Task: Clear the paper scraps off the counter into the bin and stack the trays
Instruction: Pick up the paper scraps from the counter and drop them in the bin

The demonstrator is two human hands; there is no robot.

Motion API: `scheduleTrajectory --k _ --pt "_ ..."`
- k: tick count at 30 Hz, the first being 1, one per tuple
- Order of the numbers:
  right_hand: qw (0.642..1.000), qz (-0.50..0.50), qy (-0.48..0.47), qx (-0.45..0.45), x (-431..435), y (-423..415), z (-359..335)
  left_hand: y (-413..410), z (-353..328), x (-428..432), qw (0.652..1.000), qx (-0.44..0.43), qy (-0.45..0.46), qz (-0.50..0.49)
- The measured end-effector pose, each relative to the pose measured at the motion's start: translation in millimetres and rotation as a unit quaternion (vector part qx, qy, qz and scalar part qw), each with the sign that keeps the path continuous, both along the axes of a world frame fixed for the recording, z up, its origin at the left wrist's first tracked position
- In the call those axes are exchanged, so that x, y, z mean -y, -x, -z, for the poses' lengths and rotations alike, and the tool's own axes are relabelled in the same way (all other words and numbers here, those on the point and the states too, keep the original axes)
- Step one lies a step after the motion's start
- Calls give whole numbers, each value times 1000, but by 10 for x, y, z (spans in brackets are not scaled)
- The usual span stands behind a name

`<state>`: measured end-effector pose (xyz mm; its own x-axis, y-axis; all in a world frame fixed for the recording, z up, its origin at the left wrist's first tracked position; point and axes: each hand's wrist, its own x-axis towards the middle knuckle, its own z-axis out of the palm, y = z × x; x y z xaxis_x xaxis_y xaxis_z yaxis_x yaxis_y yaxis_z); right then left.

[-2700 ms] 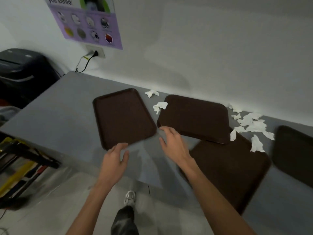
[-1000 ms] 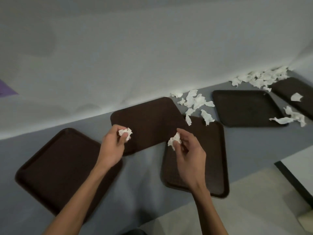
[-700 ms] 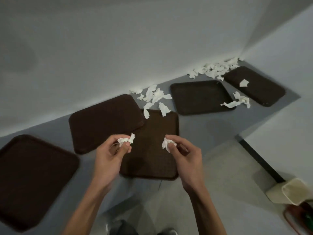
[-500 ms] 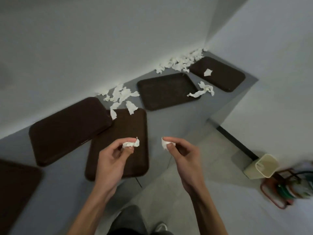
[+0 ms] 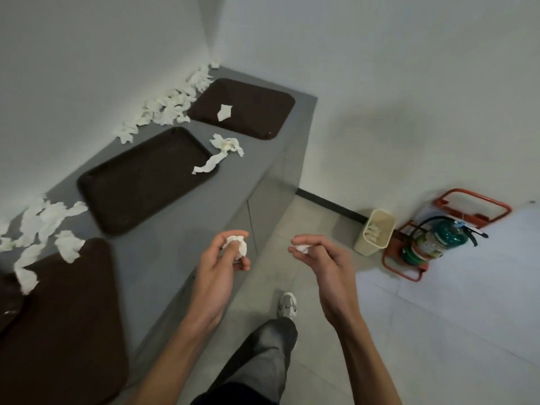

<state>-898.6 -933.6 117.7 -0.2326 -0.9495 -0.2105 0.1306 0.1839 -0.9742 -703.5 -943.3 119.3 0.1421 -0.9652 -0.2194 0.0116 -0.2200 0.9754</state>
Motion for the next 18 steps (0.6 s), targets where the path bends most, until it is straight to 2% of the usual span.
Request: scheduleTrajectory --k 4,10,14,18 --pt "995 18 -40 -89 516 685 242 645 429 749 997 62 -17 47" --pt "983 47 -87 -152 1206 1743 506 1702 779 1732 977 106 -28 184" --pt "979 60 -90 -170 1500 2385 662 2364 889 2174 965 105 -17 240" --pt "980 74 -119 -143 1755 3016 974 2963 1035 2507 960 105 -32 259"
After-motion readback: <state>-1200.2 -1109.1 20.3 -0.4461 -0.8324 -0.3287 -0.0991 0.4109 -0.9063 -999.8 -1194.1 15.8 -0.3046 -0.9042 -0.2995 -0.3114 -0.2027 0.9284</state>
